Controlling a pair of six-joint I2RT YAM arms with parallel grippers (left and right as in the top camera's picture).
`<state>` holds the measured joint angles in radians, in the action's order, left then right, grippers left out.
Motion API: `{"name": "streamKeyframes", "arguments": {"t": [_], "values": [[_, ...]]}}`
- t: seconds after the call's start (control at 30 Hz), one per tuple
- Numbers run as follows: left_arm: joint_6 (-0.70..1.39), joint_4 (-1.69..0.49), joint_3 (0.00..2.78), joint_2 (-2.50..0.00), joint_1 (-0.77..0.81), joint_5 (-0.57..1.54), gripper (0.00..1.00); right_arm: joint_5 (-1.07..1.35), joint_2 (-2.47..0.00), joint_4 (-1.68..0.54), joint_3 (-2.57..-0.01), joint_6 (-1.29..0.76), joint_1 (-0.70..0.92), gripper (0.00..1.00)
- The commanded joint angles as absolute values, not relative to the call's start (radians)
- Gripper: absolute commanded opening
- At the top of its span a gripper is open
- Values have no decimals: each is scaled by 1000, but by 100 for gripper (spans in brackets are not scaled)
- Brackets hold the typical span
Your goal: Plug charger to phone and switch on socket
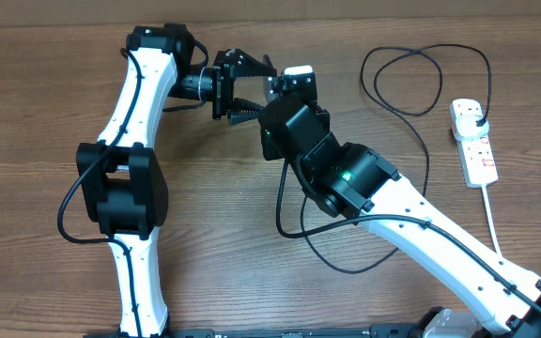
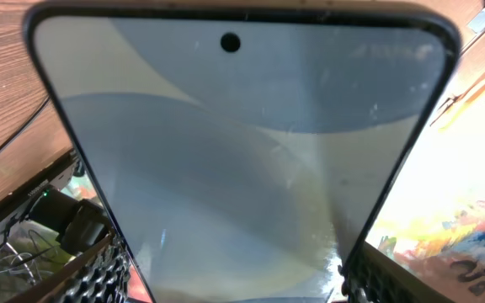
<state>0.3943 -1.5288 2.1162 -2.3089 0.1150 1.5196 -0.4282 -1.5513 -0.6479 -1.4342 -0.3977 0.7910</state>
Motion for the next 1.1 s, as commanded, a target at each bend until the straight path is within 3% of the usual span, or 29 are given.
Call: {"name": "streamKeyframes", "arguments": {"t": [0.0, 0.27, 0.5, 0.83, 0.93, 1.07], "values": [[409, -1529, 2143, -2292, 126, 1580, 73, -403, -1551, -633, -1456, -397, 797, 4], [410, -1528, 2143, -2292, 126, 1580, 79, -456, -1551, -633, -1456, -520, 797, 4], [427, -1517, 2143, -2292, 126, 1579, 100, -607, -1539, -614, -1456, -904, 795, 4], [502, -1483, 2143, -2292, 126, 1580, 99, -619, -1487, -585, -1456, -1520, 796, 4], [547, -1468, 2143, -2292, 126, 1580, 84, -545, -1487, -585, -1454, -1758, 796, 4], [547, -1441, 2143, -2292, 126, 1579, 77, -491, -1487, -592, -1454, -1882, 796, 4]]}}
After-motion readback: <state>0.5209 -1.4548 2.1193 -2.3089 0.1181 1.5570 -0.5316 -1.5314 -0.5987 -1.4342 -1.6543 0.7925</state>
